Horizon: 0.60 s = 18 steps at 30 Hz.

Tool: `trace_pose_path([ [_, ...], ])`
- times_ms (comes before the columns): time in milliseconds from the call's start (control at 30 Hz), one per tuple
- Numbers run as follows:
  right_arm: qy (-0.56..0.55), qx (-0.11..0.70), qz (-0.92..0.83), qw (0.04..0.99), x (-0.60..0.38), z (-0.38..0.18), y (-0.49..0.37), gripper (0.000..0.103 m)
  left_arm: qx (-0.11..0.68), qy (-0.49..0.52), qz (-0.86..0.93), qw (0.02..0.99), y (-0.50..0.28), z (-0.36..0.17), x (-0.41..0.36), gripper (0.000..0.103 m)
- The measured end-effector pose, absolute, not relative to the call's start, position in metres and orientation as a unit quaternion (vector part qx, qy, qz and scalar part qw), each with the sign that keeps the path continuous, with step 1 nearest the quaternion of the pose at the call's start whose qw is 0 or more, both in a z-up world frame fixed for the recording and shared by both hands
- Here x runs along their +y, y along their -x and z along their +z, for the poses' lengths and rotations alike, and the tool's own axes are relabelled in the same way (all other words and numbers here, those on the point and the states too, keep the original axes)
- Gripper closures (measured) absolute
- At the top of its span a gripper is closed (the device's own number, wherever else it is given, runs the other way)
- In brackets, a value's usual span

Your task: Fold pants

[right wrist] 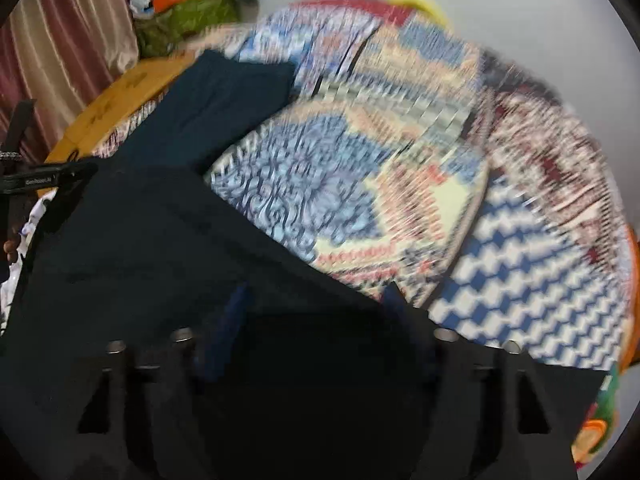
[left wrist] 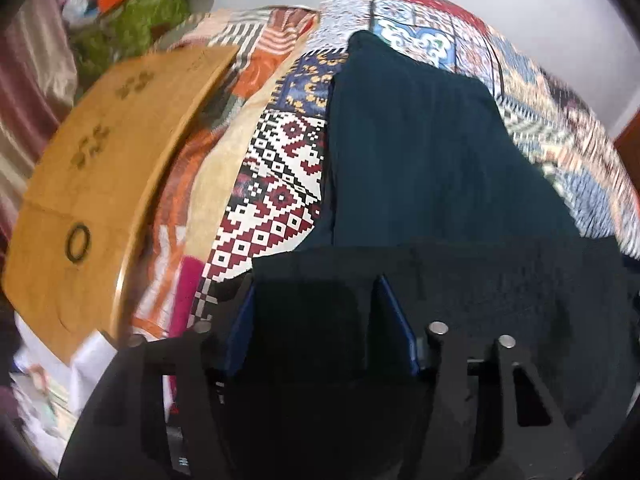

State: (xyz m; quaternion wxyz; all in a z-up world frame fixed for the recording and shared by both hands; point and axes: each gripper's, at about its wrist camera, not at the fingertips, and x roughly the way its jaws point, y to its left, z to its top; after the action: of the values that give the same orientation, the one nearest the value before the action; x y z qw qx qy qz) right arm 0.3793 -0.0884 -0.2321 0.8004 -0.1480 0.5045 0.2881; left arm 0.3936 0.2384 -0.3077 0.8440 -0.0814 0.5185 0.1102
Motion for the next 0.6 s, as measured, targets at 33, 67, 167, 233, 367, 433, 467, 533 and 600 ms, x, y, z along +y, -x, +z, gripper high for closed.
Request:
trace_pose_path([
  [33, 0.145, 0.496, 0.288, 0.806, -0.088, -0.232, -0.379, 0.043, 0.519, 0.065, 0.118, 0.844, -0.392, -0.306, 0.235, 0.067],
  [67, 0.147, 0.493, 0.289, 0.808, -0.087, -0.232, -0.377, 0.046, 0.521, 0.049, 0.126, 0.842, -0.390, -0.305, 0.232, 0.076],
  [167, 0.145, 0.492, 0.298, 0.805, -0.082, -0.230, -0.371, 0.074, 0.520, 0.056, 0.121, 0.844, -0.383, -0.298, 0.234, 0.094],
  [233, 0.149, 0.485, 0.294, 0.810, -0.078, -0.230, -0.366, 0.096, 0.518, 0.062, 0.120, 0.845, -0.378, -0.292, 0.235, 0.097],
  [367, 0.146, 0.480, 0.279, 0.819, -0.078, -0.221, -0.357, 0.097, 0.494, 0.076, 0.122, 0.857, -0.365, -0.270, 0.238, 0.097],
  [433, 0.136, 0.469, 0.275, 0.828, -0.085, -0.208, -0.352, 0.097, 0.479, 0.081, 0.113, 0.867, -0.354, -0.251, 0.238, 0.097],
  [467, 0.129, 0.463, 0.274, 0.833, -0.088, -0.201, -0.348, 0.097, 0.474, 0.081, 0.108, 0.870, -0.348, -0.243, 0.236, 0.097],
  [533, 0.112, 0.452, 0.273, 0.842, -0.096, -0.183, -0.336, 0.097, 0.464, 0.078, 0.101, 0.876, -0.337, -0.228, 0.231, 0.098],
  [600, 0.106, 0.438, 0.270, 0.851, -0.103, -0.166, -0.321, 0.097, 0.450, 0.072, 0.092, 0.885, -0.320, -0.211, 0.225, 0.098],
])
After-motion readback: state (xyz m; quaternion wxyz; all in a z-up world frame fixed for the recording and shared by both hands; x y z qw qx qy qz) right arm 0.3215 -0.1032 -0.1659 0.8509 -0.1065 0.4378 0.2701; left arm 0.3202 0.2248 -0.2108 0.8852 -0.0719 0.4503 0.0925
